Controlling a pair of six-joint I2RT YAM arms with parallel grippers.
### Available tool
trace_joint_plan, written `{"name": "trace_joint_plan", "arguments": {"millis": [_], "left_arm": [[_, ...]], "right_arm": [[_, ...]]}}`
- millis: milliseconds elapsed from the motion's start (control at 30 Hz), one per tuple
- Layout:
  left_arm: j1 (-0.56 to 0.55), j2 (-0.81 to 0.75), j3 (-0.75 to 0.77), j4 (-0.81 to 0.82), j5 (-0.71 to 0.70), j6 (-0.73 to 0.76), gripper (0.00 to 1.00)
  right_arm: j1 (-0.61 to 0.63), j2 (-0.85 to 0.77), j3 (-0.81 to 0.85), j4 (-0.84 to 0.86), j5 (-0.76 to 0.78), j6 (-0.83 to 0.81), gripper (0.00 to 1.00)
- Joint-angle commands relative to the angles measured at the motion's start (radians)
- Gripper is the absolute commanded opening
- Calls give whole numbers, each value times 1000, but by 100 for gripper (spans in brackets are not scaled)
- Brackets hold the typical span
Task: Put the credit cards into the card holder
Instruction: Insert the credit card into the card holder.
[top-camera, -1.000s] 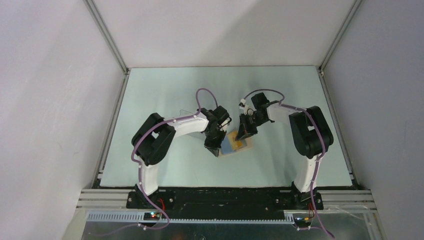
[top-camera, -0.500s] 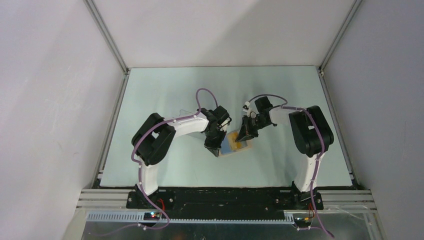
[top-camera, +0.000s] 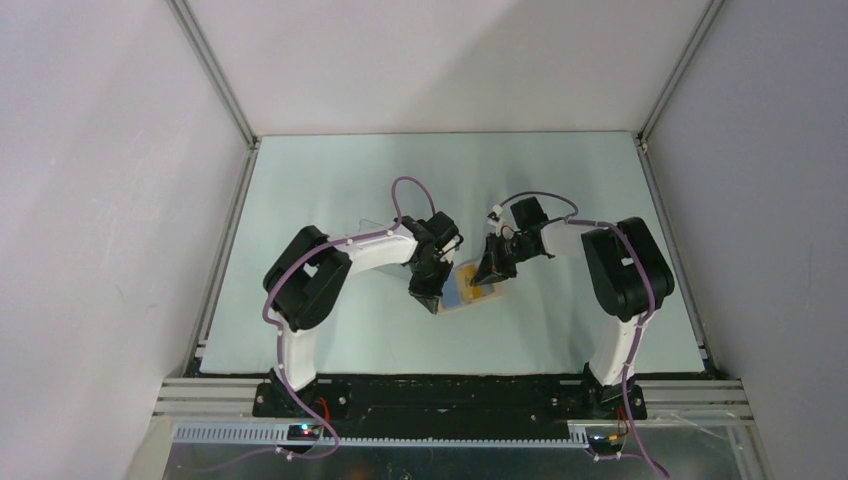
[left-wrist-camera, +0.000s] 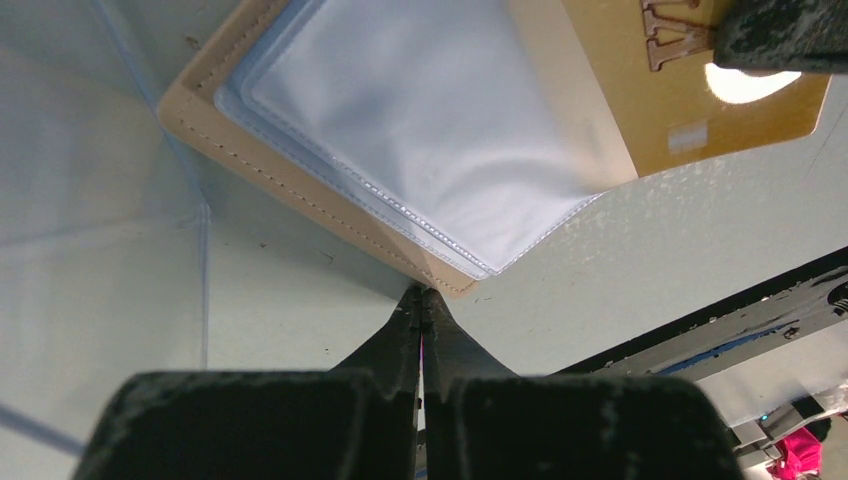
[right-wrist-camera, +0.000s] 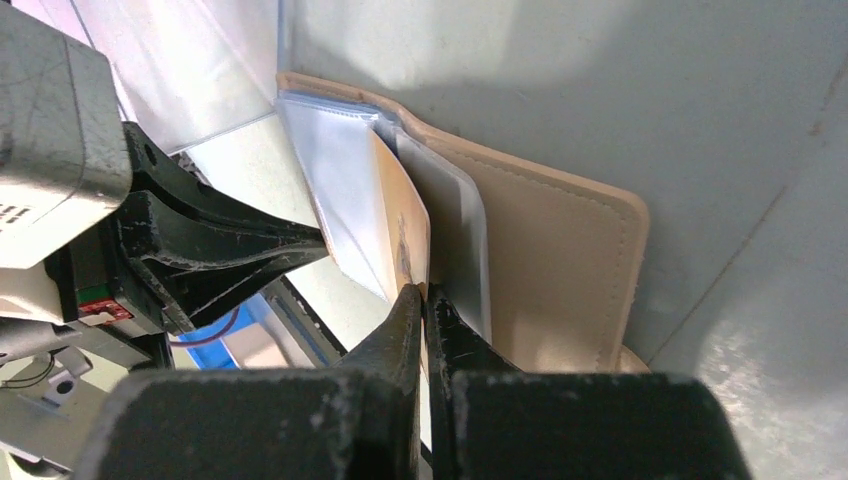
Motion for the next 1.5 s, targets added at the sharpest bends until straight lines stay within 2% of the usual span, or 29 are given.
{"name": "trace_joint_plan", "arguments": {"millis": [0, 767, 967, 1100, 1400, 1467], "left_arm": [[-8, 35, 2, 26, -14, -4, 0], [-8, 31, 13, 25, -22, -2, 0], [-8, 30, 14, 26, -20, -5, 0], [-9, 23, 11, 26, -22, -8, 0], [-6, -103, -3, 27, -86, -20, 0], [-6, -145, -6, 29, -102, -20, 5]], "right_arm": [[59, -23, -25, -11, 94, 19, 1], [158, 34, 3, 46, 51, 71, 12], [166, 19, 7, 51, 3, 73, 25], [166, -16, 8, 37, -17, 73, 37], [162, -122, 35, -138, 124, 25, 62], [159, -135, 41, -168, 139, 15, 66]]}}
